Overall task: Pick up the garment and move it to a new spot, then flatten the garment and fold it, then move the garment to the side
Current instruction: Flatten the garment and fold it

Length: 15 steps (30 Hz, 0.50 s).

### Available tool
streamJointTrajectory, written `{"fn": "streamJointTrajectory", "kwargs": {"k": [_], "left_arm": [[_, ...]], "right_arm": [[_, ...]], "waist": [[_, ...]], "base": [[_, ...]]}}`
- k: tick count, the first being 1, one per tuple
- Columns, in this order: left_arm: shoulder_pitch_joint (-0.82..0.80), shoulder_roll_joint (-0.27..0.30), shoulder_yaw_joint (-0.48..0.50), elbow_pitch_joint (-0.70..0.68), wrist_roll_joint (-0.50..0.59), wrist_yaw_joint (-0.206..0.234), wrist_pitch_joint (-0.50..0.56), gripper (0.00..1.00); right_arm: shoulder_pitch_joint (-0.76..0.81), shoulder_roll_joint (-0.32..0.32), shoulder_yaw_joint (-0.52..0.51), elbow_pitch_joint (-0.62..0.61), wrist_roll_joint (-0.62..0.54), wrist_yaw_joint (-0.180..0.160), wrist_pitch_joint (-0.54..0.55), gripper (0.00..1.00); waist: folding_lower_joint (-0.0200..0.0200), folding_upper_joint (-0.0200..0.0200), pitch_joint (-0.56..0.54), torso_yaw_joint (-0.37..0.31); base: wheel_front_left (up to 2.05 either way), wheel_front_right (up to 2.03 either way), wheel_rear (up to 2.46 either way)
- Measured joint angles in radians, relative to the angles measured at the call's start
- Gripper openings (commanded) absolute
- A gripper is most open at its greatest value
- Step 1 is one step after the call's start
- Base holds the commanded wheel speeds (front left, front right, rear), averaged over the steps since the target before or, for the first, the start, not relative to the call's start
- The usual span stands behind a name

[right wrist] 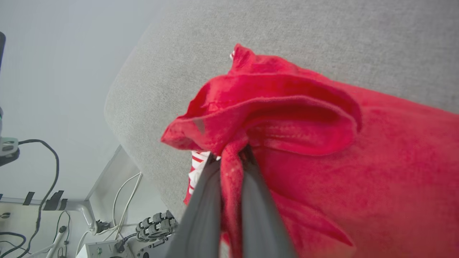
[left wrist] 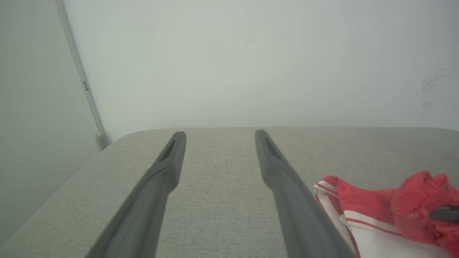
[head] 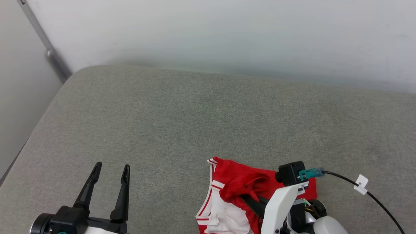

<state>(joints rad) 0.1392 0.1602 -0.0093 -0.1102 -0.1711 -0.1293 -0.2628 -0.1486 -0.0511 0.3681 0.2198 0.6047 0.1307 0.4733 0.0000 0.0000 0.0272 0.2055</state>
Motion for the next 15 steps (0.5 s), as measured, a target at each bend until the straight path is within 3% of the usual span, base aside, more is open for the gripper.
{"fn": "streamJointTrajectory", "kwargs": {"k": [1,2,3,9,15], "left_arm": [[0.000,0.002,-0.001,0.001,0.000,0.000,0.000,1.00],[0.000,0.004,0.000,0.003,-0.001,0.000,0.000,1.00],[-0.001,0.005,0.000,0.003,-0.001,0.000,0.000,1.00],[-0.003,0.007,0.001,0.005,-0.002,0.000,0.000,1.00],[-0.001,0.008,0.005,0.010,-0.006,0.000,0.000,1.00]], "right_arm": [[-0.004,0.000,0.006,0.017,0.000,0.000,-0.009,0.26],[-0.012,0.000,0.013,0.030,0.000,0.000,-0.020,0.96],[-0.020,0.000,0.022,0.041,0.001,0.000,-0.029,1.00],[-0.035,0.001,0.088,0.040,0.069,0.000,-0.078,1.00],[-0.062,0.001,0.045,0.032,0.039,0.000,-0.095,1.00]], "waist": [[0.0000,0.0000,0.002,0.002],[0.0000,0.0000,0.004,0.004],[0.0000,0.0000,0.005,0.005],[0.0000,0.0000,0.006,0.007],[0.0000,0.0000,-0.007,-0.020]], "base": [[0.00,0.00,0.00],[0.00,0.00,0.00],[0.00,0.00,0.00],[0.00,0.00,0.00],[0.00,0.00,0.00]]}}
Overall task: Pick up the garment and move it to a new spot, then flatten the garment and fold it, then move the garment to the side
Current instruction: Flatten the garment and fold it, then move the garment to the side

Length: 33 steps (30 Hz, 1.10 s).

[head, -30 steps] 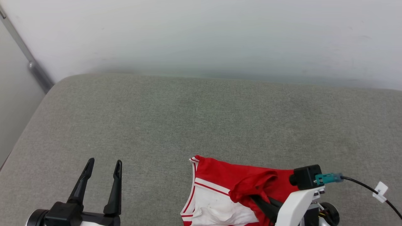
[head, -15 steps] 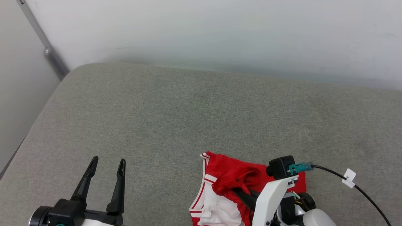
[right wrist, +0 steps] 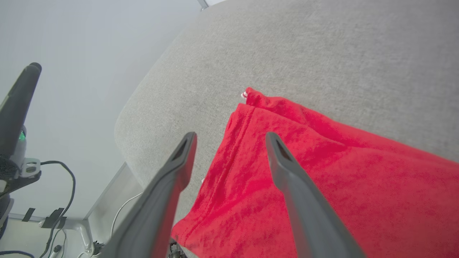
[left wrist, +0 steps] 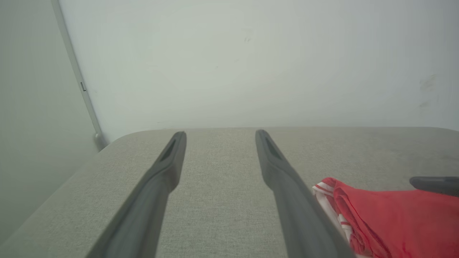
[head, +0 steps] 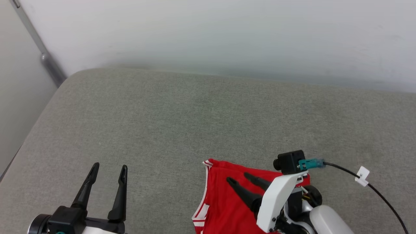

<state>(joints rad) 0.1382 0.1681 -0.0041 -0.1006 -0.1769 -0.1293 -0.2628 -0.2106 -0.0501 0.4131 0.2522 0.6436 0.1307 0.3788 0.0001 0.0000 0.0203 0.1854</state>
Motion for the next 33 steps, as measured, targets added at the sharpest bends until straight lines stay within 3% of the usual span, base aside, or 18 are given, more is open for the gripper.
{"fn": "streamJointTrajectory", "kwargs": {"k": [7,13,19,25,33], "left_arm": [[0.002,0.002,0.007,-0.007,-0.003,0.000,0.000,1.00],[0.001,-0.013,0.017,-0.018,-0.003,0.000,0.000,1.00],[0.001,-0.023,0.018,-0.021,-0.003,0.000,0.000,1.00],[-0.001,-0.030,0.018,-0.024,-0.012,0.000,0.000,1.00],[0.000,-0.029,0.015,-0.025,-0.021,0.000,0.000,1.00]], "right_arm": [[-0.065,-0.016,-0.100,-0.055,-0.251,0.000,-0.041,1.00],[-0.081,-0.138,-0.171,-0.141,-0.402,0.000,-0.162,1.00],[-0.014,-0.193,-0.265,-0.219,-0.482,0.000,-0.268,1.00],[0.130,-0.149,-0.361,-0.323,-0.518,0.000,-0.351,1.00],[0.231,-0.076,-0.391,-0.370,-0.560,0.000,-0.459,1.00]], "waist": [[-0.0001,0.0000,-0.016,-0.054],[0.0000,0.0000,-0.018,-0.102],[0.0000,0.0000,-0.006,-0.137],[0.0000,0.0000,0.002,-0.145],[0.0000,0.0000,0.006,-0.147]], "base": [[0.00,0.00,0.00],[0.00,0.00,0.00],[0.00,0.00,0.00],[0.00,0.00,0.00],[0.00,0.00,0.00]]}}
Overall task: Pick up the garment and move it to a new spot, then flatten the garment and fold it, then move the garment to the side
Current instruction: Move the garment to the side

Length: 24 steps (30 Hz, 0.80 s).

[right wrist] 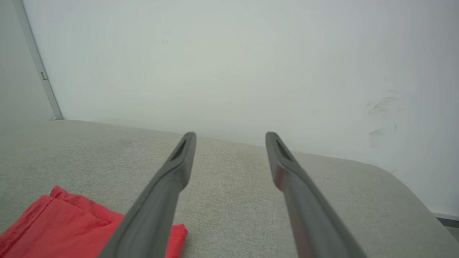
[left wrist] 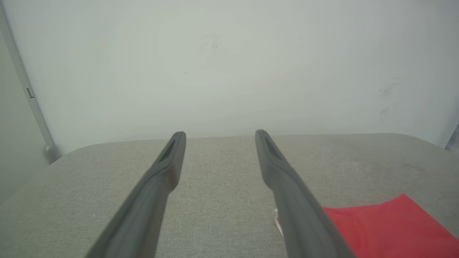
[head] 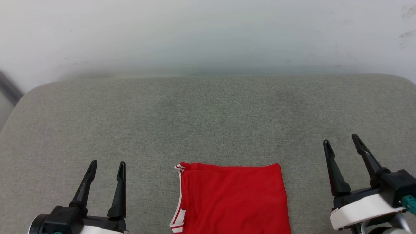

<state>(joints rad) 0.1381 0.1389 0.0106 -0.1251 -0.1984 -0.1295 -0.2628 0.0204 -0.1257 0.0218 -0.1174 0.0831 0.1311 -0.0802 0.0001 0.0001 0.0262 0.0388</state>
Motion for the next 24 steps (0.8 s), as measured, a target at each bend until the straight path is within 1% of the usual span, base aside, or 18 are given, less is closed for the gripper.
{"fn": "streamJointTrajectory", "kwargs": {"k": [10,13,15,18,19,21,22,23,24], "left_arm": [[0.009,-0.002,-0.027,0.005,-0.007,0.000,0.000,1.00],[0.009,0.002,-0.029,0.005,-0.007,0.000,0.000,1.00],[0.009,0.004,-0.030,0.005,-0.007,0.000,0.000,1.00],[0.007,0.007,-0.033,0.003,-0.007,0.000,0.000,1.00],[0.004,0.007,-0.034,0.002,-0.007,0.000,0.000,1.00],[-0.002,0.007,-0.035,0.000,-0.007,0.000,0.000,1.00],[-0.002,0.007,-0.035,0.000,-0.007,0.000,0.000,1.00],[-0.006,0.006,-0.041,-0.001,-0.008,0.000,0.000,1.00],[-0.007,0.006,-0.045,0.001,-0.010,0.000,0.000,1.00]], "right_arm": [[0.014,0.035,-0.010,0.018,-0.014,0.000,-0.026,1.00],[0.015,0.040,-0.010,0.019,-0.013,0.000,-0.023,1.00],[0.017,0.040,-0.005,0.022,-0.010,0.000,0.002,1.00],[0.028,0.041,0.012,0.013,0.025,0.000,0.080,1.00],[0.027,0.040,0.017,0.003,0.042,0.000,0.121,1.00],[0.028,0.016,0.049,-0.014,0.056,0.000,0.218,1.00],[0.028,0.016,0.049,-0.014,0.056,0.000,0.218,1.00],[0.029,-0.004,0.074,-0.031,0.084,0.000,0.346,1.00],[0.034,-0.020,0.086,-0.044,0.100,0.000,0.411,1.00]], "waist": [[-0.0001,0.0000,-0.010,0.006],[-0.0001,0.0000,-0.009,0.005],[-0.0001,0.0000,-0.006,0.006],[-0.0001,0.0000,0.003,0.008],[-0.0001,0.0000,0.008,0.009],[-0.0001,0.0000,0.019,0.012],[-0.0001,0.0000,0.019,0.012],[-0.0001,0.0000,0.031,0.017],[-0.0001,0.0000,0.037,0.020]], "base": [[0.00,0.00,0.00],[0.00,0.00,0.00],[0.00,0.00,0.00],[0.00,0.00,0.00],[0.00,0.00,0.00],[0.00,0.00,0.00],[0.00,0.00,0.00],[0.00,0.00,0.00],[0.00,0.00,0.00]]}}
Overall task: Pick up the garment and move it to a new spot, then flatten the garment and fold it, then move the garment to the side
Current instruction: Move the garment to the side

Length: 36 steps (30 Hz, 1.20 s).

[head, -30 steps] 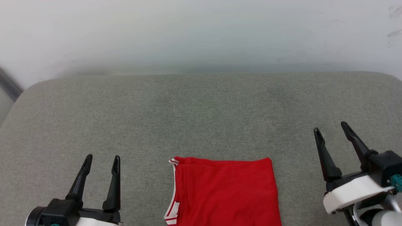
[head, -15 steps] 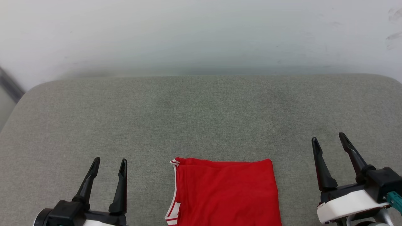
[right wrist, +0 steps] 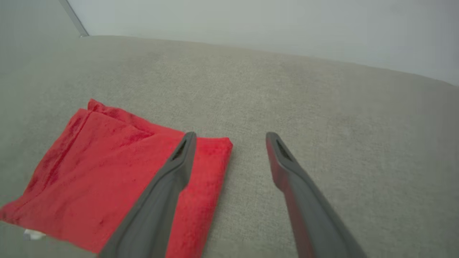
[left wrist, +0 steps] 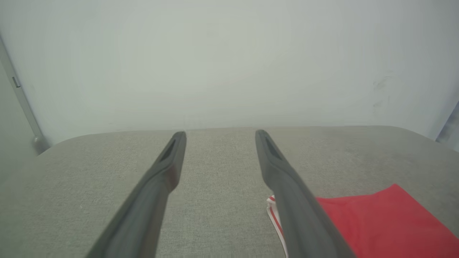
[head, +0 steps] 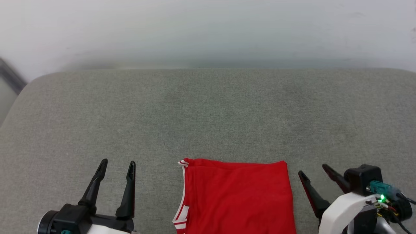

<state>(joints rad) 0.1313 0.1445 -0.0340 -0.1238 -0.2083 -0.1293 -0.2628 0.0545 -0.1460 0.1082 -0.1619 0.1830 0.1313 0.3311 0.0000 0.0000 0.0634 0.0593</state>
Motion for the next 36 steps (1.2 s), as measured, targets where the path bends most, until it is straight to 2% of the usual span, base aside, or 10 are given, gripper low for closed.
{"fn": "streamJointTrajectory", "kwargs": {"k": [3,8,12,18,26,27,28,29,36], "left_arm": [[-0.018,-0.001,-0.007,0.002,-0.004,0.000,0.000,1.00],[-0.044,0.000,-0.028,0.018,-0.007,0.000,0.000,1.00],[-0.064,0.000,-0.044,0.026,-0.010,0.000,0.000,1.00],[-0.096,-0.001,-0.066,0.040,-0.018,0.000,0.000,1.00],[-0.113,-0.002,-0.081,0.050,-0.024,0.000,0.000,1.00],[-0.113,-0.002,-0.082,0.052,-0.024,0.000,0.000,1.00],[-0.113,-0.002,-0.082,0.054,-0.024,0.000,0.000,1.00],[-0.113,-0.002,-0.081,0.055,-0.024,0.000,0.000,1.00],[-0.107,-0.004,-0.080,0.045,-0.018,0.000,0.000,1.00]], "right_arm": [[0.007,-0.021,0.007,-0.051,0.031,0.000,0.179,1.00],[0.002,0.004,-0.024,-0.097,0.059,0.000,0.465,1.00],[-0.033,0.040,-0.058,-0.090,0.052,0.000,0.591,1.00],[-0.047,0.069,-0.069,-0.012,0.057,0.000,0.673,1.00],[-0.060,0.083,-0.061,0.081,0.049,-0.001,0.672,1.00],[-0.065,0.081,-0.055,0.092,0.044,-0.001,0.670,0.93],[-0.070,0.078,-0.044,0.100,0.040,-0.001,0.661,0.38],[-0.072,0.077,-0.038,0.108,0.036,-0.001,0.647,0.00],[-0.137,-0.001,0.065,0.143,0.005,0.000,0.568,0.00]], "waist": [[0.0000,0.0000,0.020,0.012],[0.0000,0.0000,0.058,0.038],[0.0000,0.0000,0.084,0.070],[0.0000,0.0000,0.117,0.123],[0.0001,0.0000,0.142,0.171],[0.0000,0.0000,0.142,0.175],[0.0000,0.0000,0.142,0.176],[0.0000,0.0000,0.140,0.176],[0.0001,0.0000,0.128,0.130]], "base": [[0.00,0.00,0.00],[0.00,0.00,0.00],[0.00,0.00,0.00],[0.00,0.00,0.00],[0.00,0.00,0.00],[0.00,0.00,0.00],[0.00,0.00,0.00],[0.00,0.00,0.00],[0.00,0.00,0.00]]}}
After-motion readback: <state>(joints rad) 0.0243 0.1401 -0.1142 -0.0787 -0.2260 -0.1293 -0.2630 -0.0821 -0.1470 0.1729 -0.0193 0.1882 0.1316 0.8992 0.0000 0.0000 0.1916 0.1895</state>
